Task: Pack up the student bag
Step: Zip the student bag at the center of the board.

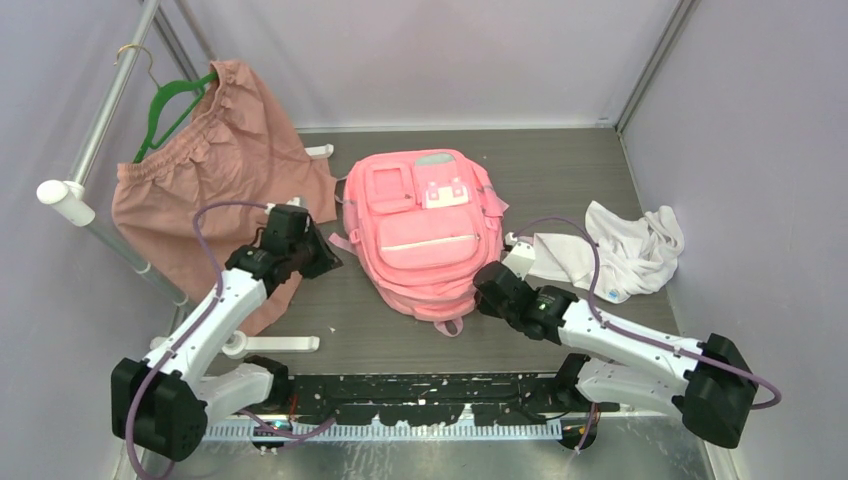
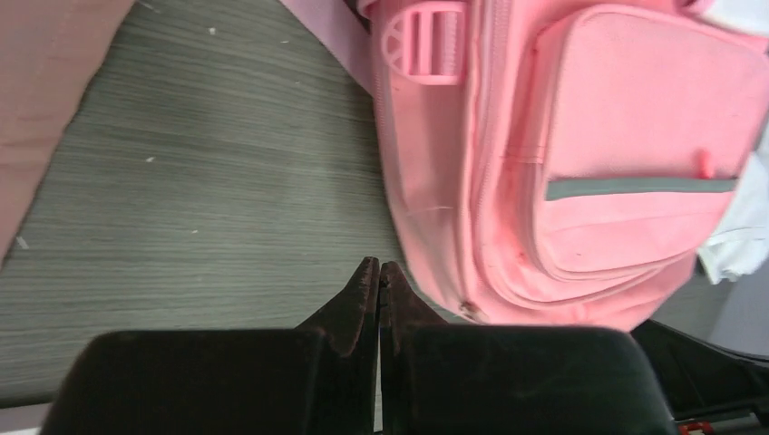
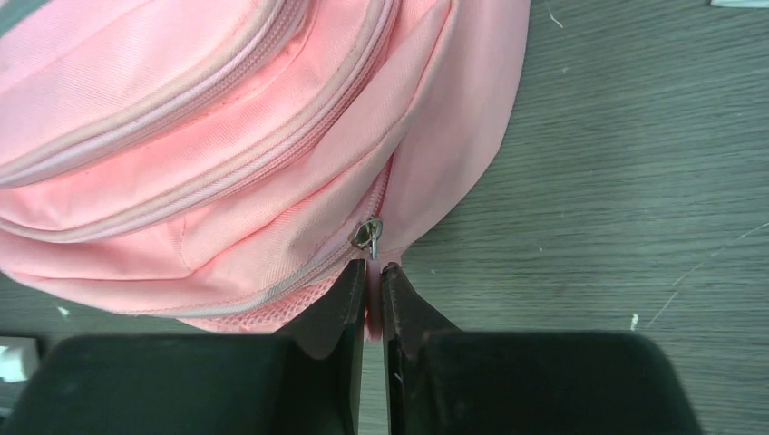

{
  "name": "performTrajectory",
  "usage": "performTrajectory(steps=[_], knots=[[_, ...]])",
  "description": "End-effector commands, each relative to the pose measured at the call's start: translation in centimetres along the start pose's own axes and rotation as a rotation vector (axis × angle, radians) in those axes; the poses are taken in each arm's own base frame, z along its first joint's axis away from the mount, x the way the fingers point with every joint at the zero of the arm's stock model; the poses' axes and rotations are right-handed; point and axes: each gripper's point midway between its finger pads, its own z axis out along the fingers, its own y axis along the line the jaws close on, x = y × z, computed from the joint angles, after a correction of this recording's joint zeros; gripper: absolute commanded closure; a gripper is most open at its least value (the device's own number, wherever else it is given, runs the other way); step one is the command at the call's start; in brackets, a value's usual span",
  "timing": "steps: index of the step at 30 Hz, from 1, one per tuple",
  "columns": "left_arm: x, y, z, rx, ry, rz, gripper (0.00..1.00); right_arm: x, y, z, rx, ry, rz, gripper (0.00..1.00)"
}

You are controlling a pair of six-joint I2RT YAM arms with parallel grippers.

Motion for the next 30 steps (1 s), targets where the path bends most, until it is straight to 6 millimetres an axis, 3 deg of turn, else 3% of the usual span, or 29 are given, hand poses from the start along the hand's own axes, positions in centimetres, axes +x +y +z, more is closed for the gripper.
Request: performTrajectory(steps=[1, 2, 4, 6, 10, 17, 24, 26, 30], knots=[[-1.1, 0.0, -1.1, -0.003, 0.014, 0.141, 1.0, 0.1, 0.3, 0.0, -0.008, 0.037, -0.065, 0.99], [-0.9, -1.6, -1.4, 0.075, 0.034, 0.161, 0.96, 0.1, 0.6, 0.1, -0.019, 0.039, -0.068, 0.99], [-0.4, -3.8, -2.1, 0.188, 0.052, 0.2, 0.75, 0.1, 1.3, 0.1, -0.046, 0.044, -0.072, 0.99], [0.5, -6.1, -3.2, 0.282, 0.051, 0.287, 0.6, 0.0, 1.8, 0.1, -0.066, 0.045, -0.07, 0.99], [4.2, -10.8, -5.9, 0.51, 0.033, 0.56, 0.46, -0.2, 2.9, 0.0, -0.107, 0.044, -0.055, 0.99], [8.1, -15.3, -6.7, 0.765, -0.121, 0.967, 0.41, -0.4, 3.2, 0.0, -0.13, 0.051, -0.02, 0.99], [13.5, -14.8, -1.9, 0.734, -0.046, 1.429, 0.37, -0.9, 2.5, -0.6, -0.134, 0.028, 0.023, 0.99], [14.4, -15.2, -1.3, 0.741, -0.054, 1.47, 0.33, -1.0, 2.4, -0.8, -0.133, 0.024, 0.033, 0.99], [14.0, -16.5, 0.1, 0.706, -0.103, 1.439, 0.33, -1.0, 2.3, -0.8, -0.135, 0.024, 0.039, 0.99]])
